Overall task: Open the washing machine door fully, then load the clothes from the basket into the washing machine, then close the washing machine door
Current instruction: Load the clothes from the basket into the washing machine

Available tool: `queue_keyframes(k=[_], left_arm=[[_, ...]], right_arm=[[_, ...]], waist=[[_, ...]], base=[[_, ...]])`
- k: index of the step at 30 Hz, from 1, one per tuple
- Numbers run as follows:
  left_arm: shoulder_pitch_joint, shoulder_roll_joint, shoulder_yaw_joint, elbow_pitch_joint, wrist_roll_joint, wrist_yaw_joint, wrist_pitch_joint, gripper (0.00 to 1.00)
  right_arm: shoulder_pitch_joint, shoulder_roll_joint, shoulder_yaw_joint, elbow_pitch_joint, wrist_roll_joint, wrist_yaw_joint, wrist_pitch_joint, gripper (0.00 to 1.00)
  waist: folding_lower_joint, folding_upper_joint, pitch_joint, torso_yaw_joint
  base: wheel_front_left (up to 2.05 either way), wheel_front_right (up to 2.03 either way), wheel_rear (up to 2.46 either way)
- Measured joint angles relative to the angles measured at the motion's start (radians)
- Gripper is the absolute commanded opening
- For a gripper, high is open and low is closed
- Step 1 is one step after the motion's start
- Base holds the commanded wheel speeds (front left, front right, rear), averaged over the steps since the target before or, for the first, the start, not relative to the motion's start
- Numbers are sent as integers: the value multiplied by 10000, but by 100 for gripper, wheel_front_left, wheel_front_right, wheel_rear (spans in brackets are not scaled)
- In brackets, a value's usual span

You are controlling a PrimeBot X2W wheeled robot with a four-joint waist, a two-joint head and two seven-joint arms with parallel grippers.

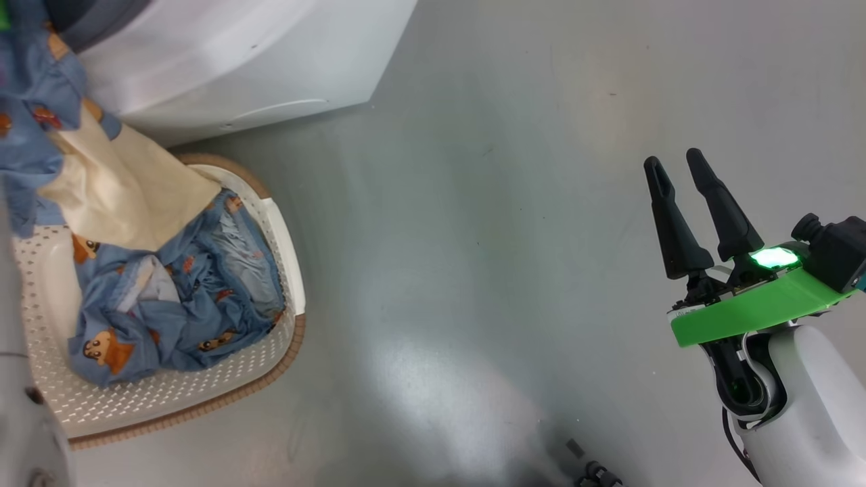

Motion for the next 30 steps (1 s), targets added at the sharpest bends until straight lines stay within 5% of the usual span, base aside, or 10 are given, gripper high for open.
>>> queue_keyframes(k=[16, 30], left_arm=[[1319, -176, -121, 433, 13, -602, 0, 100], [4041, -635, -263, -3281, -61, -761, 0, 100]], right_arm=[[52, -23, 123, 121, 2, -2, 0, 100], [260, -65, -100, 119, 81, 0, 0, 100]], waist=[[0, 0, -430, 418], [0, 0, -699, 640]], base=[[0, 0, 0], [0, 0, 0]])
